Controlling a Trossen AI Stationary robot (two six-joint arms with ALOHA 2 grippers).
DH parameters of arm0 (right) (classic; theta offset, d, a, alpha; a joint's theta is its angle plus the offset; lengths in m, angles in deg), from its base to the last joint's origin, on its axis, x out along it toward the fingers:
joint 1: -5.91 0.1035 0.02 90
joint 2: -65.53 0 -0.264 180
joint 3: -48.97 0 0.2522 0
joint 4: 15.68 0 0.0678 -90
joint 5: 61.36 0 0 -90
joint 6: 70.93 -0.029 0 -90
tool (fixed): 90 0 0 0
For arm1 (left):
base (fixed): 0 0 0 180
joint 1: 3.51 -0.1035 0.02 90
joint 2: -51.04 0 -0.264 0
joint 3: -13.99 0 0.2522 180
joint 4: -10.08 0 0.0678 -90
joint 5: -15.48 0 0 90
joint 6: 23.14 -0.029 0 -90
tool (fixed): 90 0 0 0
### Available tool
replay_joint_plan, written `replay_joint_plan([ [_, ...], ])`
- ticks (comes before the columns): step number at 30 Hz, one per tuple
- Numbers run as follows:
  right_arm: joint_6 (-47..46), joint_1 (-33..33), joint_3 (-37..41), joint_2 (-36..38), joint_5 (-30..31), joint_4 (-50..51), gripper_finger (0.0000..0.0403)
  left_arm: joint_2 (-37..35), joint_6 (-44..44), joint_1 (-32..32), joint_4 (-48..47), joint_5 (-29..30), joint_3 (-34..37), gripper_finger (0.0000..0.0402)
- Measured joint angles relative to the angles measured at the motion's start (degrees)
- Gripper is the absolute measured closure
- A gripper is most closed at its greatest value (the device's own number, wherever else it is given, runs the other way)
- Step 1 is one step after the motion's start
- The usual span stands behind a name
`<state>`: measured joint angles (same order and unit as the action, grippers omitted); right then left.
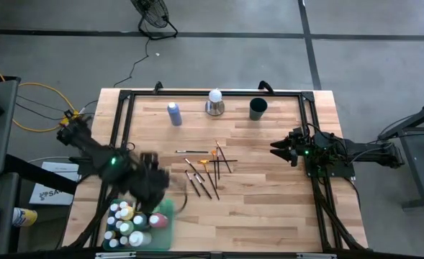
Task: Pick & Place Paint Supplies
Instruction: Put the purple paint bottle into the green bin
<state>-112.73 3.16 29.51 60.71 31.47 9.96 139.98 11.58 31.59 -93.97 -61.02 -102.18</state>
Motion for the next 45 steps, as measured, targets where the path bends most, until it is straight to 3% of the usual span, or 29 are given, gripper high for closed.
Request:
replay_joint_plan([
  [13,0.0,0.0,0.0,0.0,0.0,0.1,0.0164,-1.9,3.2,-28.0,0.3,4.0,0.6,0.0116],
  [25,0.0,0.0,0.0,0.0,0.0,0.0,0.0164,4.6,-1.5,-52.3,0.6,6.4,0.6,0.0117],
  [32,0.0,0.0,0.0,0.0,0.0,0.0,0.0164,9.5,-4.6,-60.1,5.8,3.6,0.6,0.0117],
  [45,0.0,0.0,0.0,0.0,0.0,0.0,0.0164,12.7,-4.5,-67.8,6.5,-2.2,0.7,0.0117],
])
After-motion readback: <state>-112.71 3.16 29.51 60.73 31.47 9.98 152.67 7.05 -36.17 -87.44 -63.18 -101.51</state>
